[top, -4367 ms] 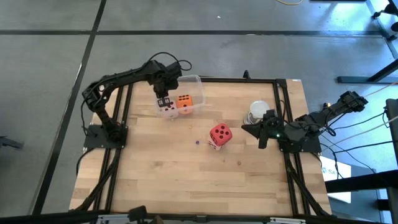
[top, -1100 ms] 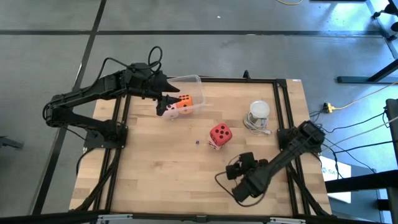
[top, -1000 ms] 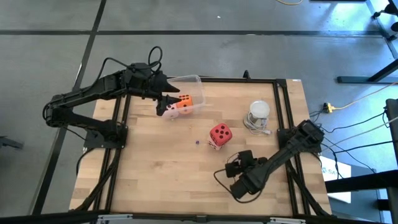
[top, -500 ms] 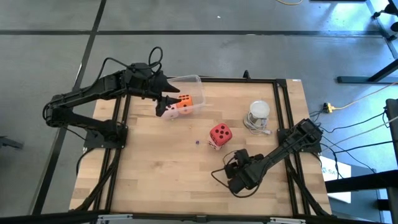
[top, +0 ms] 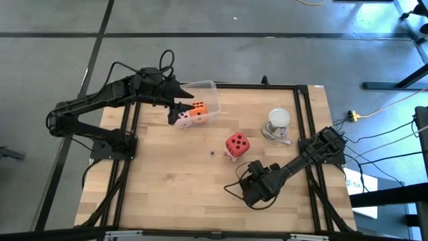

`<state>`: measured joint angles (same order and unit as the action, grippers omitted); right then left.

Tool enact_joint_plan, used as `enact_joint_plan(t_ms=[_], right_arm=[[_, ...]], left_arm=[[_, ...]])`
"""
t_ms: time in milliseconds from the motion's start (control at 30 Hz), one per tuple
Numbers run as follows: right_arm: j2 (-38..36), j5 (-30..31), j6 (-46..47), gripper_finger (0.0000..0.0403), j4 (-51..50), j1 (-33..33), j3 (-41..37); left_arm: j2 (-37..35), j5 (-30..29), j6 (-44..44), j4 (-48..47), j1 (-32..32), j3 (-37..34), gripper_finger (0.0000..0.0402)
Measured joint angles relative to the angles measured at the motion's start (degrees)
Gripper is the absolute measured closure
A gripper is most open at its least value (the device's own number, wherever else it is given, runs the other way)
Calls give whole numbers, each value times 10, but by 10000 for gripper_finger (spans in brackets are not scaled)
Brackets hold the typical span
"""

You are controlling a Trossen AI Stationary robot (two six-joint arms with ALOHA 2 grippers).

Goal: Pick & Place Dice
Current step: Put the small red dice into the transparent bin

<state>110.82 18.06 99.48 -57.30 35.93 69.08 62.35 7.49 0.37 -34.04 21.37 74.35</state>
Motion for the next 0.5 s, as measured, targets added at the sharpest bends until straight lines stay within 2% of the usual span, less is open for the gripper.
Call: enact_joint_plan(t_ms=[267,500], right_arm=[[0,-19,-31,223,10,-5,-1],[-6,-29,-26,223,64,-5,-40]], left_arm=[[0,-4,-9,0,0,0,200],[0,-2,-17,0,0,0,200]])
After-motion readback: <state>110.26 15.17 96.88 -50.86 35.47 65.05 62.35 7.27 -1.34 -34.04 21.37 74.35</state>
